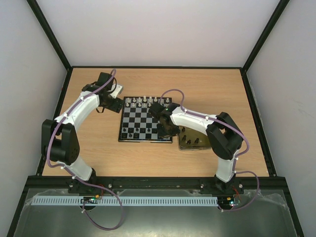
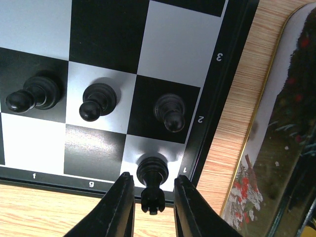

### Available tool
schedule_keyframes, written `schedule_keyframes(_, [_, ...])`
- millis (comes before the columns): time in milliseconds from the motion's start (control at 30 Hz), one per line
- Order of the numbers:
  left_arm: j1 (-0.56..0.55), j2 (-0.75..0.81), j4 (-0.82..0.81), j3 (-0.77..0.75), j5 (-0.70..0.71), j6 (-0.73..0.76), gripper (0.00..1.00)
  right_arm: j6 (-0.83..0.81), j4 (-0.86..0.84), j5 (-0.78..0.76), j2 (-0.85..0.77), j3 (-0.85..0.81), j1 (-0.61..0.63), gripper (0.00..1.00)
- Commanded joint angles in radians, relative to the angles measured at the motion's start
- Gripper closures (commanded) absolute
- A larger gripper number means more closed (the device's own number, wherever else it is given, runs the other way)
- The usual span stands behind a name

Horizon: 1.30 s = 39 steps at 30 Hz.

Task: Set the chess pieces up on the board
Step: Place the chess piece on the chessboard, then pick up the chess piece from the storage box.

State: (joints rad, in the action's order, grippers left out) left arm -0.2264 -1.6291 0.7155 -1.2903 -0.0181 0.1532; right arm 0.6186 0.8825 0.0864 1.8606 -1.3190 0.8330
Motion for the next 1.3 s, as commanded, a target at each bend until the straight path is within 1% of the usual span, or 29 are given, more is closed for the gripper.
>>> schedule_keyframes(0, [-0.006, 0.023, 0.006, 0.005, 0.0, 0.002, 0.24, 0.012, 0.01, -0.027, -0.015, -0.001, 0.008, 0.78])
schedule_keyframes(433, [-0.006, 0.017, 0.006, 0.0, 0.0, 0.003, 0.24, 0.007, 0.076, -0.08, -0.042, -0.08, -0.012, 0.77])
schedule_keyframes(567, [-0.007, 0.021, 0.003, 0.01, -0.003, 0.003, 0.24, 0.005, 0.088, -0.045, -0.09, -0.087, -0.079, 0.77])
schedule_keyframes(733, [-0.005, 0.026, -0.002, 0.017, -0.002, 0.004, 0.24, -0.017, 0.094, -0.043, -0.187, -0.041, -0.228, 0.77])
schedule_keyframes(767, [-0.007, 0.026, -0.002, 0.017, -0.003, 0.005, 0.24, -0.026, 0.098, -0.049, -0.197, -0.03, -0.266, 0.77])
schedule_keyframes(833, [-0.006, 0.022, -0.001, 0.014, -0.004, 0.005, 0.24, -0.048, 0.099, -0.057, -0.204, -0.009, -0.303, 0.77])
schedule_keyframes(967, [-0.006, 0.014, 0.001, 0.003, -0.007, 0.005, 0.24, -0.083, 0.083, -0.057, -0.19, 0.018, -0.333, 0.77])
schedule_keyframes(1267, [-0.006, 0.004, 0.004, -0.003, -0.009, 0.004, 0.24, -0.128, 0.031, -0.013, -0.156, 0.064, -0.356, 0.78])
